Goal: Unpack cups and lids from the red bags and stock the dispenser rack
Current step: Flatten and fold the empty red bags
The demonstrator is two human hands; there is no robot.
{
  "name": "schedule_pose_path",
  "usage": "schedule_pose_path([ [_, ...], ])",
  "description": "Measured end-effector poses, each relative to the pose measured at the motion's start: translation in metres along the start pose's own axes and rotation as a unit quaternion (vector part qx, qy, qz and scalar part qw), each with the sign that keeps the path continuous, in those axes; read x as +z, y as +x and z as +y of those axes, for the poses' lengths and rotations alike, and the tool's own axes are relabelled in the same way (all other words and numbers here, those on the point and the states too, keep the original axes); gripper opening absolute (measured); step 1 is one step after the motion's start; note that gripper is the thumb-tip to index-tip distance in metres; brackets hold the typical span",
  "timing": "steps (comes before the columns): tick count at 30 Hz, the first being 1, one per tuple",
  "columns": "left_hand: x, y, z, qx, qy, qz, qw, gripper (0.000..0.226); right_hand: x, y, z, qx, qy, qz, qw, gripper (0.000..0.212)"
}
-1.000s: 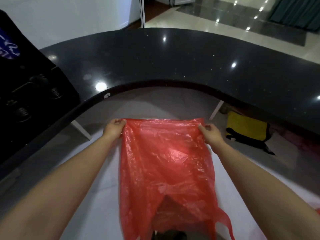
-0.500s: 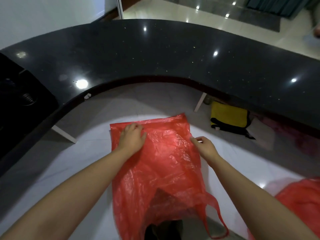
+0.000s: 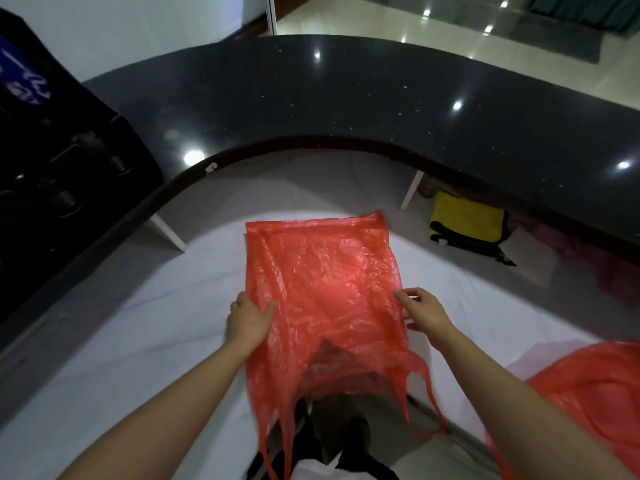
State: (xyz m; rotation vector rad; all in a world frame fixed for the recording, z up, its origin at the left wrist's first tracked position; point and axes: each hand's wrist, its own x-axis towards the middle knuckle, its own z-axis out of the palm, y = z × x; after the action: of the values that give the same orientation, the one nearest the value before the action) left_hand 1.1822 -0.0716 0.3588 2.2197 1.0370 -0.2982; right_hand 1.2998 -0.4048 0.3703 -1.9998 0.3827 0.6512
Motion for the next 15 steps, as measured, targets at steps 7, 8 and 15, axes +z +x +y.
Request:
schedule_pose_path([
  [7, 0.005, -0.031, -0.003, 0.034, -0.044, -0.012, 0.998, 0.036, 0.010, -0.021, -0.002, -0.013, 0.022, -0.030, 0.999, 0.032],
  [8, 0.004, -0.033, -0.001, 0.038, -0.042, -0.010, 0.998, 0.031, 0.012, -0.022, -0.004, -0.023, 0.019, -0.028, 0.999, 0.025],
  [15, -0.020, -0.020, -0.008, -0.044, -0.258, 0.034, 0.964, 0.016, 0.009, -0.017, -0.010, -0.056, 0.025, 0.059, 0.996, 0.008],
])
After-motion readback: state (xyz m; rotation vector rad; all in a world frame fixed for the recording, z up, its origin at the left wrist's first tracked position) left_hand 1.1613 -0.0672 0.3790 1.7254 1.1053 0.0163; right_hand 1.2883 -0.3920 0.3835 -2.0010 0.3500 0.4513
